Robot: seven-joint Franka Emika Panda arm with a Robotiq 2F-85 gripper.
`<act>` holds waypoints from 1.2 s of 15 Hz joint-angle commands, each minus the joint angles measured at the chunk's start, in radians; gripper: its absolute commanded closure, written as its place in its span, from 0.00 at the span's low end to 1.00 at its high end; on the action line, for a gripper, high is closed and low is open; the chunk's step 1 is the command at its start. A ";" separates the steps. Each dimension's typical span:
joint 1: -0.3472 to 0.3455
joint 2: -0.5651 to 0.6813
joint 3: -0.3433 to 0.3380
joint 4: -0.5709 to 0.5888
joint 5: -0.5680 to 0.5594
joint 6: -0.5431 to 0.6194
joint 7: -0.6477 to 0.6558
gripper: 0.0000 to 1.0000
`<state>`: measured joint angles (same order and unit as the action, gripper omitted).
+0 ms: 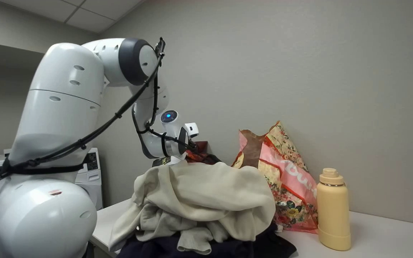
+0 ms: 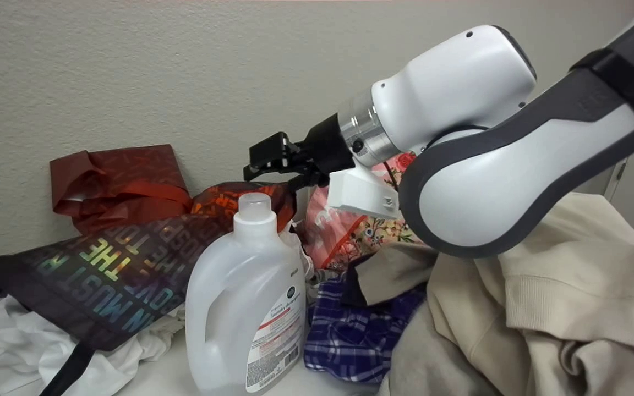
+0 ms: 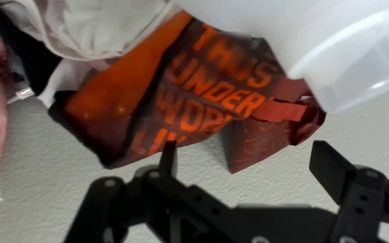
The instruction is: Move the white bottle of detergent to the left
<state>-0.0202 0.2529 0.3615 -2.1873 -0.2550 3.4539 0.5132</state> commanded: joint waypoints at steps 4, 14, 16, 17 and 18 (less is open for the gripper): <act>-0.060 -0.208 -0.070 -0.193 0.031 -0.011 0.020 0.00; -0.038 -0.394 -0.206 -0.203 0.180 -0.192 -0.074 0.00; -0.072 -0.437 -0.221 -0.204 0.156 -0.242 -0.029 0.00; -0.053 -0.462 -0.250 -0.210 0.183 -0.264 -0.051 0.00; -0.042 -0.488 -0.279 -0.215 0.192 -0.282 -0.059 0.00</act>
<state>-0.0862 -0.1427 0.1399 -2.3720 -0.0929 3.2452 0.4594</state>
